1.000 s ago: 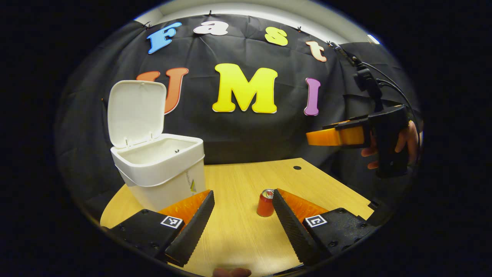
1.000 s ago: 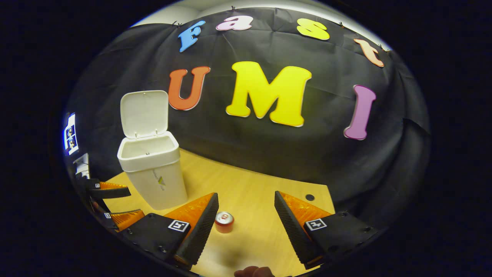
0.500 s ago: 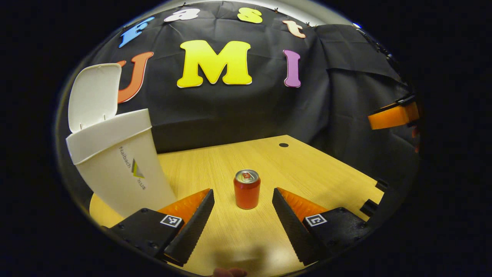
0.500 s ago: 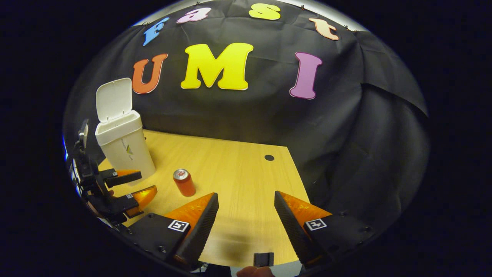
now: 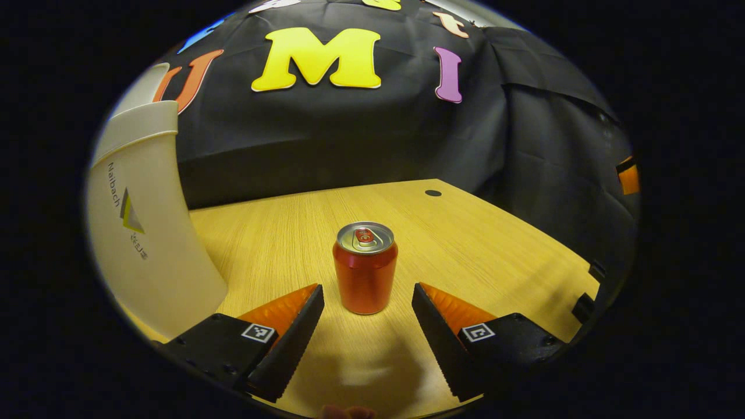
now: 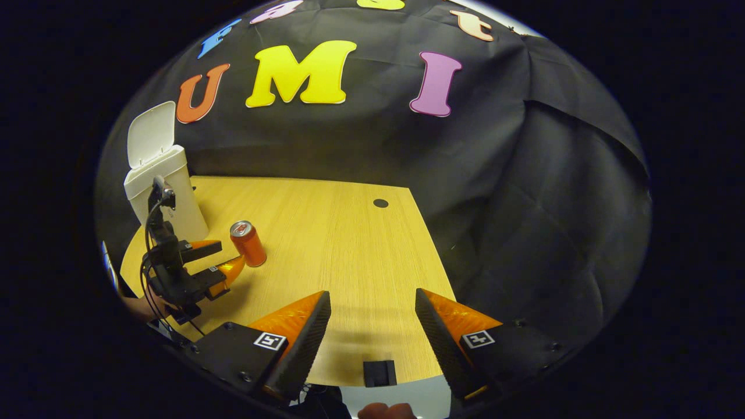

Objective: Press the lid of the desktop garbage bin to open it, pick up the crumpled paper on the desktop and throw it into the bin, then pick up the pop can on the desktop and drop it into the bin, and finally close the garbage bin lid.

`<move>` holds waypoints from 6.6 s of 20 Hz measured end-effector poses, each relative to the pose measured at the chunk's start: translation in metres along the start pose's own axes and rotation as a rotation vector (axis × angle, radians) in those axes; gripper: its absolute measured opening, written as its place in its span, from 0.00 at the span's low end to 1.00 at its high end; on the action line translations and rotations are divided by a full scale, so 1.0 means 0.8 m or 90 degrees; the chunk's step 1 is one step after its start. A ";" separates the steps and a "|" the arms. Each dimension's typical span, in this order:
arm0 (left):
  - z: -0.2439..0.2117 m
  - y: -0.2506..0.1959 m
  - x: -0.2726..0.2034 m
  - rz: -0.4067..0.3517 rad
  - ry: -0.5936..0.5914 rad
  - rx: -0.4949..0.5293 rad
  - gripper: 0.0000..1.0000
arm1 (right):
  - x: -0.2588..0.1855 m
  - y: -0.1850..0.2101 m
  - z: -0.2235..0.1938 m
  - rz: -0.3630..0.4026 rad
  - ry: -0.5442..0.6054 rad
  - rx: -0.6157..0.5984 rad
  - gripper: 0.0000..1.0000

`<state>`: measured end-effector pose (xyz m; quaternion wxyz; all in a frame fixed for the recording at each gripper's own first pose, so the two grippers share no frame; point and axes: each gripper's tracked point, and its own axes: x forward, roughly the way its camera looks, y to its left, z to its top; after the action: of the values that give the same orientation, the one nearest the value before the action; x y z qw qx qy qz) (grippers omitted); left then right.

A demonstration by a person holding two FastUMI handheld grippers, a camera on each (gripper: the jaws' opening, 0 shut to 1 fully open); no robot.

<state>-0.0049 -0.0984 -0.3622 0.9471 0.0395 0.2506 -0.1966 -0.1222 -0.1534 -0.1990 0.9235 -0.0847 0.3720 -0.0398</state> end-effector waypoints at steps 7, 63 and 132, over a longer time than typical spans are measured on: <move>-0.013 -0.002 0.043 0.001 0.014 0.003 1.00 | 0.010 -0.002 -0.008 -0.008 0.025 -0.011 0.94; 0.235 0.382 -0.229 0.442 -0.113 -0.075 0.99 | 0.000 0.164 0.109 0.145 -0.112 0.036 0.93; 0.222 0.354 -0.199 0.742 -0.063 -0.307 0.86 | 0.001 0.102 0.135 0.290 -0.102 0.002 0.93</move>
<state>0.0608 0.1872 -0.1366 0.8914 -0.0539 0.1807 0.4120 -0.0457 -0.0598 -0.1380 0.9354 0.0004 0.3067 0.1760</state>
